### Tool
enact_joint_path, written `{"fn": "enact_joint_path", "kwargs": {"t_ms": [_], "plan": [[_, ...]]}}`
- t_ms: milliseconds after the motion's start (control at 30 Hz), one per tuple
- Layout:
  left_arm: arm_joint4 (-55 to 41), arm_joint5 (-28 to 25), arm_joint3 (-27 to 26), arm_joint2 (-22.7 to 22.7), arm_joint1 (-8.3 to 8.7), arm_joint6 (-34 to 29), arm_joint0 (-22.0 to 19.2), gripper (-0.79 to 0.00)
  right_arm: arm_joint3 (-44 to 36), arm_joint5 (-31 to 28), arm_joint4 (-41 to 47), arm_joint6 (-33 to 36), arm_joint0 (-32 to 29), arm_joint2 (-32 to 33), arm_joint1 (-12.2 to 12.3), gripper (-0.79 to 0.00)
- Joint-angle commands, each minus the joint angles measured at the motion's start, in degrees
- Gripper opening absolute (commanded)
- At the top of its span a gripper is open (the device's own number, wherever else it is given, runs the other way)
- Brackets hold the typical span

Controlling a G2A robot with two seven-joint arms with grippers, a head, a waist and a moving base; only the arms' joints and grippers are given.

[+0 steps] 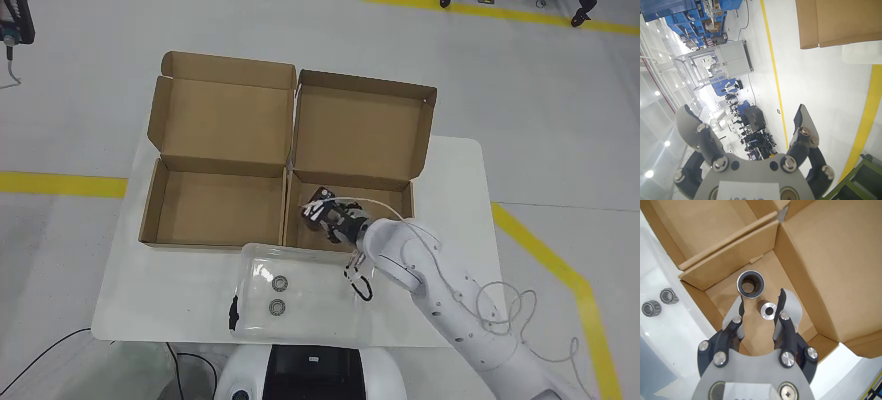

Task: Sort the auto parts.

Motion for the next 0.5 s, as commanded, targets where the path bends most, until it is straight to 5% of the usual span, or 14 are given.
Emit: {"fn": "enact_joint_path", "kwargs": {"t_ms": [0, 467], "plan": [[0.00, 0.00, 0.00, 0.00, 0.00, 0.00, 0.00, 0.000, -1.32, -1.68, 0.26, -1.56, -0.63, -0.03, 0.09, -0.459], [0.00, 0.00, 0.00, 0.00, 0.00, 0.00, 0.00, 0.000, -3.17, -18.90, 1.78, -22.30, -5.51, -2.41, 0.86, -0.465]]}}
